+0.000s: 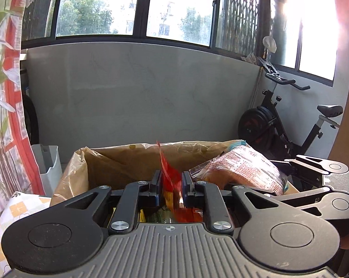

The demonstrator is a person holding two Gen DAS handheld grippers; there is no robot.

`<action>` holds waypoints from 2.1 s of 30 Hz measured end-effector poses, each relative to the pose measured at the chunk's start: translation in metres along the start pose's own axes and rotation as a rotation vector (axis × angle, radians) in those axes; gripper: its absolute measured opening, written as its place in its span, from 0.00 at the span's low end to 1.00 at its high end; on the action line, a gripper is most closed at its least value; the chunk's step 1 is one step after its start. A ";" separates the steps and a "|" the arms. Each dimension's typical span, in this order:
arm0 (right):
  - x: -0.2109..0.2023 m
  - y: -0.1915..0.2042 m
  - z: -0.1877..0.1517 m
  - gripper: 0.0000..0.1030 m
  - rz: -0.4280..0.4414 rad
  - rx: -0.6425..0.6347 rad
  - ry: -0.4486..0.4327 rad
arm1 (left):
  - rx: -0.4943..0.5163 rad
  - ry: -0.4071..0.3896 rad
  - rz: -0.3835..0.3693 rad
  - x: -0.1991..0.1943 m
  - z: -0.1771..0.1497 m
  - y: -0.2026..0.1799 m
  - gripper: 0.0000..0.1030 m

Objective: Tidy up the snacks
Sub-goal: 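Carry both packages over the box and open both tools to drop them, then return both tools to the pile and lower the right tool onto the white cracker pack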

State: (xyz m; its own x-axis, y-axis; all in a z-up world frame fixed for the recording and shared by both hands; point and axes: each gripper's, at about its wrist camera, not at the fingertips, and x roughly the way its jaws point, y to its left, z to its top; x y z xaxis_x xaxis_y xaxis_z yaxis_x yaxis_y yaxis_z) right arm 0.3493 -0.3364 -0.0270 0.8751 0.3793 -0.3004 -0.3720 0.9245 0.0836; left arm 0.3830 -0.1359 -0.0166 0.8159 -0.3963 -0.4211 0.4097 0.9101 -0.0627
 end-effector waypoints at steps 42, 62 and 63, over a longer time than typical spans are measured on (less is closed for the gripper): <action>-0.097 0.013 -0.132 0.69 0.003 0.013 0.107 | -0.103 0.057 0.152 -0.109 -0.139 0.042 0.60; -0.068 -0.031 -0.203 0.59 -0.193 0.060 0.302 | -0.208 0.179 0.179 -0.099 -0.190 0.041 0.60; -0.065 -0.031 -0.204 0.59 -0.195 0.059 0.309 | -0.210 0.189 0.178 -0.098 -0.193 0.040 0.60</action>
State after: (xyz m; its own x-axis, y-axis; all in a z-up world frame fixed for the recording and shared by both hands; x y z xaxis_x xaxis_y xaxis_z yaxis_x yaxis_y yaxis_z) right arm 0.2410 -0.3973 -0.2042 0.7897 0.1748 -0.5881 -0.1813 0.9822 0.0485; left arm 0.2409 -0.0372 -0.1527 0.7691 -0.2174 -0.6010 0.1584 0.9759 -0.1503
